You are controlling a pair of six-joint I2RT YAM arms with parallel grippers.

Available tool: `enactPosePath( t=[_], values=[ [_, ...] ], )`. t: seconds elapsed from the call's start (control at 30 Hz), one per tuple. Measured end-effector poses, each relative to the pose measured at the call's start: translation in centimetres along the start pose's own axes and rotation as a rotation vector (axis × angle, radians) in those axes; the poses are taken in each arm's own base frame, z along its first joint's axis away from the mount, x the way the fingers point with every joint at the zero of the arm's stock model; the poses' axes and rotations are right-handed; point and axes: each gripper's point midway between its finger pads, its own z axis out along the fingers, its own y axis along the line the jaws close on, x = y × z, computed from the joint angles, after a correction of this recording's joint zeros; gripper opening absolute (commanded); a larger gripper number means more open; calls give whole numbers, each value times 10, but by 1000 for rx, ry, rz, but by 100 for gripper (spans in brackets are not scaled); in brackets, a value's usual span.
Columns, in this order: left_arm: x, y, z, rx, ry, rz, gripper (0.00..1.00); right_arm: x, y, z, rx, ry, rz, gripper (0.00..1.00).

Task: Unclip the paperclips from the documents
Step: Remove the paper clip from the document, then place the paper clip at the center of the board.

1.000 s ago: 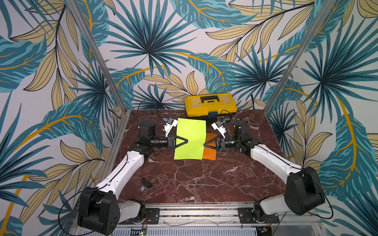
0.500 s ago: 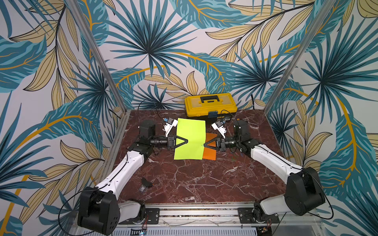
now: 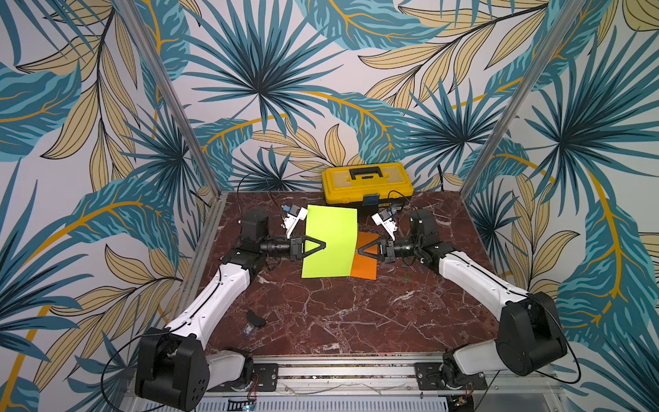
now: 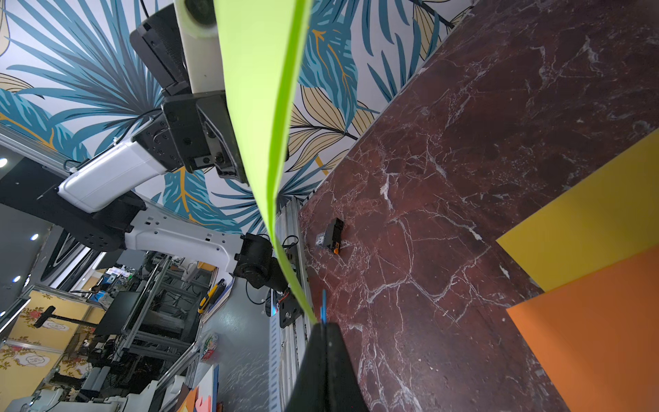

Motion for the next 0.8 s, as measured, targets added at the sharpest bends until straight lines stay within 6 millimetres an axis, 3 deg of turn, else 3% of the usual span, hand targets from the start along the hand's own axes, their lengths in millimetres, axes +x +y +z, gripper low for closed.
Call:
enactPosePath(
  t=[0.43,0.63,0.8],
  values=[
    [0,0,0,0,-1,0,0,2,-8,-1,38,-1,17,5],
    [-1,0,-1,-2,-3,0,0,6,-33,-12,152,-10,76,5],
    [0,-1,-2,-3,-5,4,0,9,-73,-32,305,-38,170,5]
  ],
)
